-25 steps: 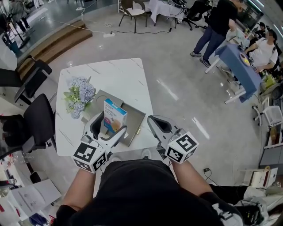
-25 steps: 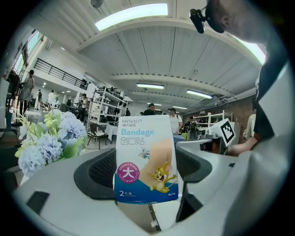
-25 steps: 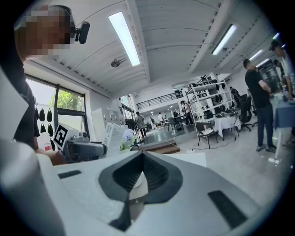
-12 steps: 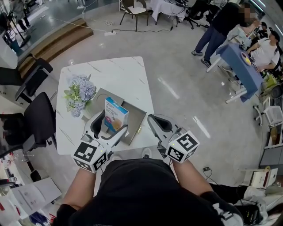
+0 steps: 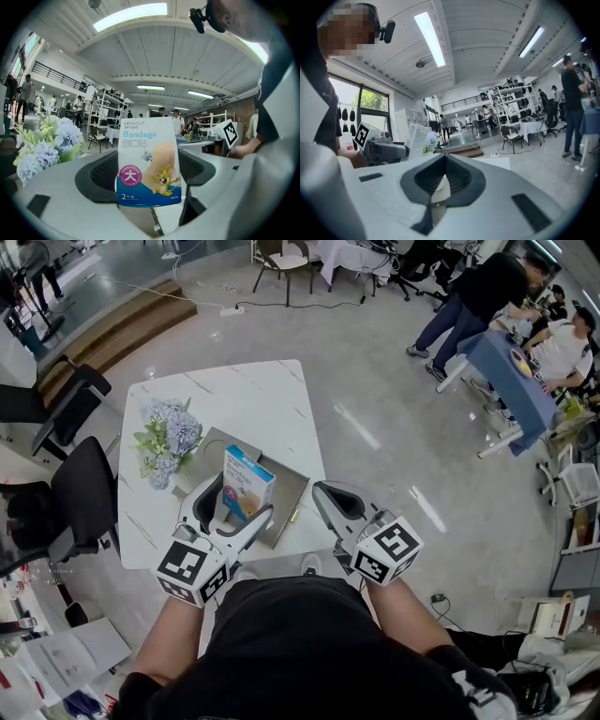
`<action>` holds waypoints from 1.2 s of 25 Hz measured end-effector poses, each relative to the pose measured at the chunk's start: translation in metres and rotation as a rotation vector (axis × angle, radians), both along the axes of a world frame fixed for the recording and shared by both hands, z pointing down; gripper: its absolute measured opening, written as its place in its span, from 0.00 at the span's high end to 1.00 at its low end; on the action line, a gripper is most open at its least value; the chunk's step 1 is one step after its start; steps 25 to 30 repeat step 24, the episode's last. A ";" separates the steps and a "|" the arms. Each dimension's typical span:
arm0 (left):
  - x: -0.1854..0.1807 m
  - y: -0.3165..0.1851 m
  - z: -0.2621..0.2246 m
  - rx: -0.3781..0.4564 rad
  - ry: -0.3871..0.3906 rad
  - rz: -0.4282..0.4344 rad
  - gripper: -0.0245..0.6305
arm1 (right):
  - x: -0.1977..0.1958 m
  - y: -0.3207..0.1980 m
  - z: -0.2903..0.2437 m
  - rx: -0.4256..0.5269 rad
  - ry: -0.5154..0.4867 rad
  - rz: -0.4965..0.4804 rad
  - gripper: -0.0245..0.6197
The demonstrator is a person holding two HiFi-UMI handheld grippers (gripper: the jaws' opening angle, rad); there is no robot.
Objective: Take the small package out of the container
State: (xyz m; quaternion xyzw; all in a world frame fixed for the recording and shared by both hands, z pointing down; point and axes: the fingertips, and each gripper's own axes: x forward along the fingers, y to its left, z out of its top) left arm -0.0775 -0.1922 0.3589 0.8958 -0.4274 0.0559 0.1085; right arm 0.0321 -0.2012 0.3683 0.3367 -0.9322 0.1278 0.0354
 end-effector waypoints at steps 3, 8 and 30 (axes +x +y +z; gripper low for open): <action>0.001 0.000 0.000 0.002 -0.008 0.001 0.35 | 0.000 0.000 0.001 -0.001 0.004 -0.003 0.96; 0.004 -0.001 0.000 0.005 -0.012 -0.001 0.35 | 0.003 0.000 0.004 -0.006 0.002 -0.003 0.96; 0.002 -0.001 0.004 -0.011 -0.016 -0.015 0.35 | 0.004 0.000 0.003 -0.019 -0.008 -0.006 0.96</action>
